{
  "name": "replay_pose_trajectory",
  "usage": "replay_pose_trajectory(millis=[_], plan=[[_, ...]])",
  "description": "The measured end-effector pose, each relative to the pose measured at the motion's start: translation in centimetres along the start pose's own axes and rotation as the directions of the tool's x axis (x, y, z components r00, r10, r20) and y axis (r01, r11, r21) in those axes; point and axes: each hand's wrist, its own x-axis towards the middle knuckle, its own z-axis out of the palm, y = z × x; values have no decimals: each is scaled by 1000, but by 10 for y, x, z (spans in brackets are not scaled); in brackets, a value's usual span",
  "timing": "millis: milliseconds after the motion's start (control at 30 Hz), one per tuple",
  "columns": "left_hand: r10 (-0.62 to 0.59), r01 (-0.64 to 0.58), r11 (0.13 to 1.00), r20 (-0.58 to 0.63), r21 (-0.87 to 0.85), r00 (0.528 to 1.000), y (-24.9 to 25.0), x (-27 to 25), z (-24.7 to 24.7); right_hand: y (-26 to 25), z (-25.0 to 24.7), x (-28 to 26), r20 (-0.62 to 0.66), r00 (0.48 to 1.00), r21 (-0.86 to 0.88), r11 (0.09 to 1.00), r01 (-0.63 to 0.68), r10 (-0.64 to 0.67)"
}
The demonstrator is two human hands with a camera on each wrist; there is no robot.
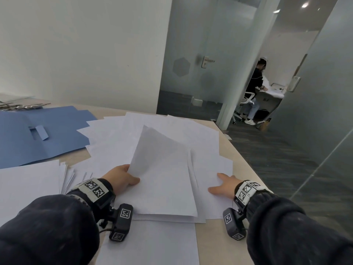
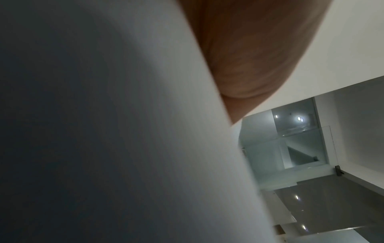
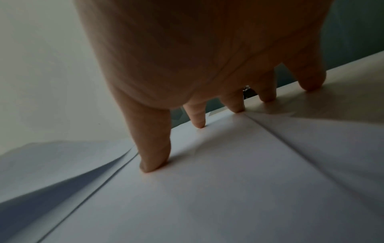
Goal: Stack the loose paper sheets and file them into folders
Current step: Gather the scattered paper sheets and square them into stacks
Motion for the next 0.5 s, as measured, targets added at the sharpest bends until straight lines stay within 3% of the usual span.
replay_pose_trajectory(millis=[133,300,400,500], plan=[[-7,8,999,30,-52,1000,-3,1,-1,-2,3,0,24,998,20,998,63,-64],[11,-10,998,27,-59,1000,-3,0,0,-13,0,-4,-47,992,317,940,125,-116],[26,-24,998,40,-51,999,-4,-2,0,-12,-6,-2,-204,978,557,817,150,-40],[36,-33,998,54,-61,998,-7,-2,-1,-4,-12,-2,-237,965,780,614,121,110]])
